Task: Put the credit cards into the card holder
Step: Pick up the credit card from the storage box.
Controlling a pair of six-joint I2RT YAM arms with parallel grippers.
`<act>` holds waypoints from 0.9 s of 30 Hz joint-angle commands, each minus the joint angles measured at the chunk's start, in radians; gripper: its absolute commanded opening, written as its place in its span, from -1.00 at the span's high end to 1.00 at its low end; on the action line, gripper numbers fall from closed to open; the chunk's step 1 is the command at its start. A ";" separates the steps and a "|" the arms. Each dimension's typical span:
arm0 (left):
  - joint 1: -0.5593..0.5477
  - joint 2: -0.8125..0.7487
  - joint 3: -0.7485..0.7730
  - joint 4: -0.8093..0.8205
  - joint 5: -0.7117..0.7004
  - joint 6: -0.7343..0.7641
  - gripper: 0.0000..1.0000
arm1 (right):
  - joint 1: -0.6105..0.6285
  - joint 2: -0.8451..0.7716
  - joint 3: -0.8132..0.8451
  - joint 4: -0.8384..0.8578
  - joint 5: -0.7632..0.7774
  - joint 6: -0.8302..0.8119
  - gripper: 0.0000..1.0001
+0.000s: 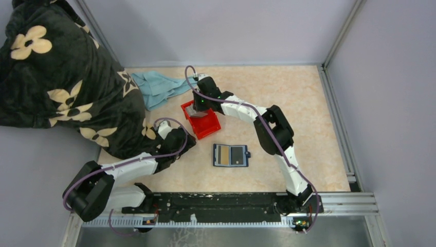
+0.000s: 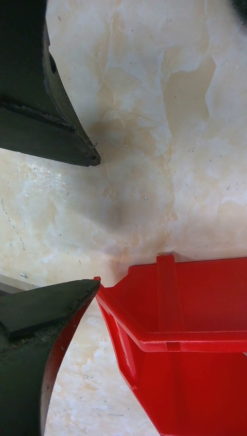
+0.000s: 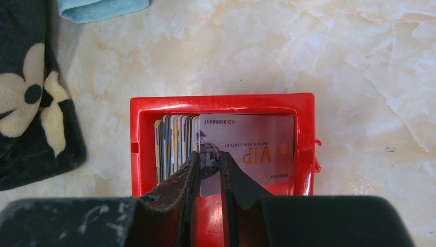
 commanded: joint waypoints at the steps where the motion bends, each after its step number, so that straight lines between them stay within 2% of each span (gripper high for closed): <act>1: 0.007 0.007 -0.012 0.026 0.009 0.005 -0.73 | 0.006 -0.058 -0.007 0.017 -0.021 0.015 0.68; 14: 0.007 0.005 -0.019 0.028 0.015 0.001 -0.72 | 0.009 -0.059 -0.020 0.019 -0.029 0.021 0.52; 27: 0.007 -0.008 -0.012 0.016 0.010 0.008 -0.72 | 0.009 -0.086 -0.043 0.034 -0.018 0.028 0.59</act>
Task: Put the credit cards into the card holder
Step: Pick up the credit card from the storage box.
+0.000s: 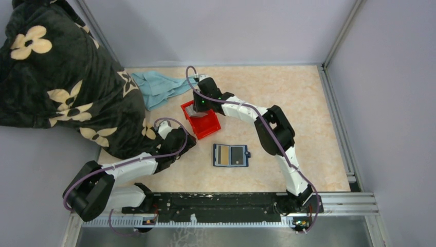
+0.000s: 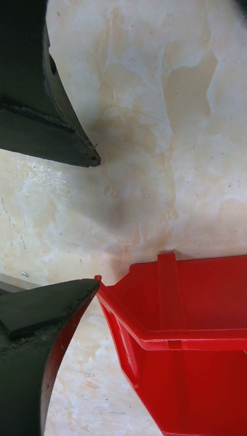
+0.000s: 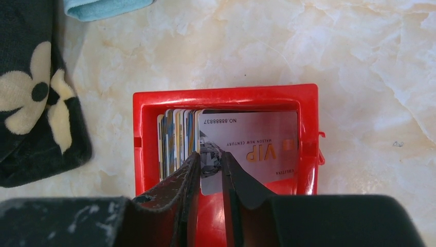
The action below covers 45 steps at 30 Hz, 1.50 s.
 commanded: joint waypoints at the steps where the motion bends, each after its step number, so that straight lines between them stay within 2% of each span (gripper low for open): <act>1: 0.007 -0.010 -0.005 0.004 0.004 0.010 -0.72 | 0.009 -0.075 -0.015 0.017 -0.008 0.011 0.59; 21: 0.007 -0.027 -0.001 -0.013 0.011 0.004 -0.71 | 0.012 -0.136 -0.052 0.015 0.013 0.007 0.68; 45: 0.007 -0.032 0.001 -0.021 0.012 0.002 -0.70 | 0.012 -0.115 -0.035 -0.104 0.263 -0.110 0.73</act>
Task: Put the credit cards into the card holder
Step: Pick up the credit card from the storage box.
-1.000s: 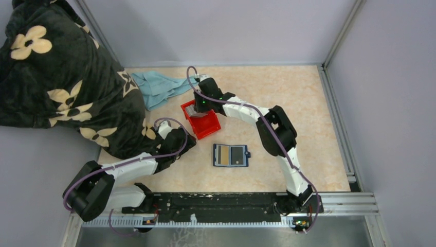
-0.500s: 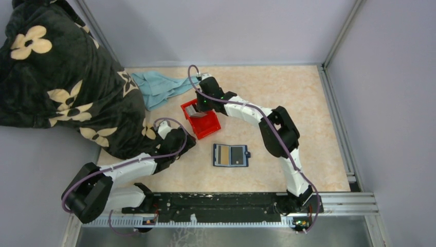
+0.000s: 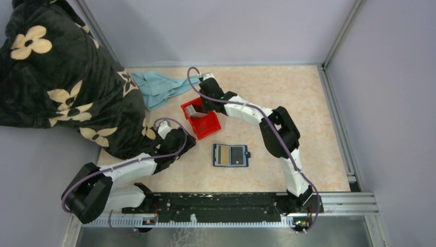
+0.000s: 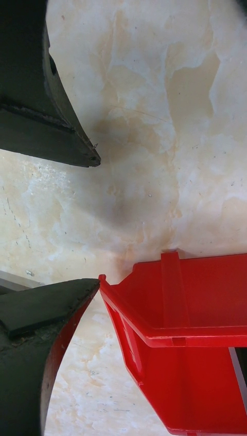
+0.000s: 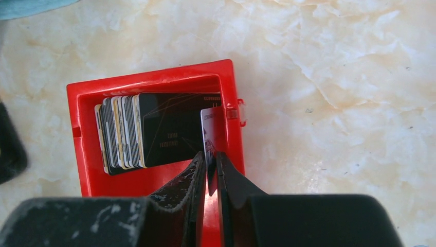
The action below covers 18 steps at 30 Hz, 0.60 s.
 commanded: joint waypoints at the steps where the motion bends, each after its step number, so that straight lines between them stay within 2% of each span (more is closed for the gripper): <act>1: 0.007 -0.008 0.003 -0.001 0.004 0.000 -0.70 | 0.008 -0.030 0.019 -0.021 0.061 -0.043 0.74; 4: 0.007 -0.008 0.010 -0.009 0.005 0.005 -0.70 | 0.008 -0.014 0.026 -0.023 0.067 -0.058 0.81; 7: 0.007 -0.015 0.020 -0.023 0.006 0.008 -0.70 | 0.009 -0.010 0.025 -0.017 0.061 -0.075 1.00; 12: 0.006 -0.048 0.030 -0.064 0.015 0.010 -0.71 | 0.019 -0.040 0.010 -0.006 0.072 -0.099 1.00; 18: 0.005 -0.118 0.070 -0.125 0.051 0.006 -0.76 | 0.048 -0.172 -0.094 0.063 0.122 -0.139 1.00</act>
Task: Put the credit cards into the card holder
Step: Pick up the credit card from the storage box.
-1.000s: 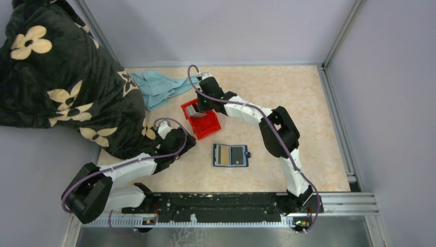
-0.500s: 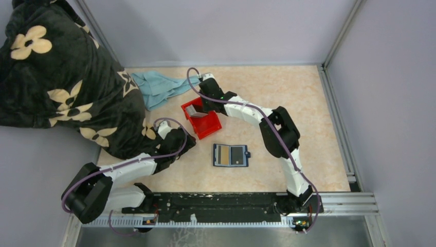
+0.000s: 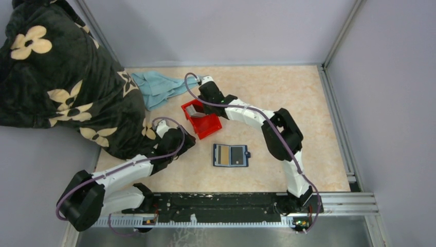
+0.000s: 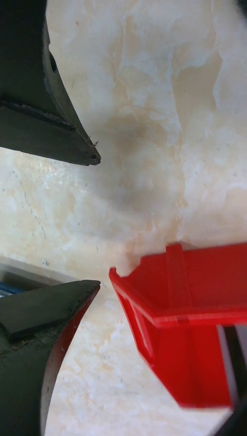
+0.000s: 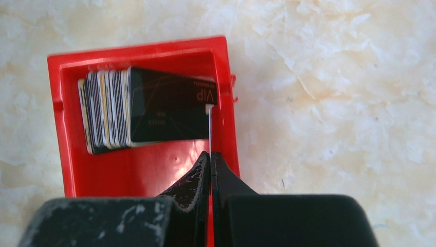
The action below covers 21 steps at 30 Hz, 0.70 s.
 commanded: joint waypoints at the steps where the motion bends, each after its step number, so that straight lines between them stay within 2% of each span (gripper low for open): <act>1: 0.004 -0.062 0.075 -0.069 0.037 0.003 -0.77 | 0.036 -0.171 -0.071 0.070 0.068 -0.051 1.00; 6: -0.008 -0.088 0.176 -0.157 0.061 -0.013 -0.81 | 0.085 -0.340 -0.239 0.146 0.132 -0.073 1.00; 11: -0.020 -0.085 0.249 -0.172 0.101 -0.037 -0.82 | 0.132 -0.580 -0.472 0.226 0.194 -0.033 1.00; 17: -0.031 -0.020 0.351 -0.170 0.192 -0.072 -0.83 | 0.196 -0.858 -0.743 0.266 0.259 0.015 1.00; 21: -0.047 0.023 0.403 -0.165 0.262 -0.121 -0.83 | 0.250 -1.019 -0.867 0.271 0.316 0.030 1.00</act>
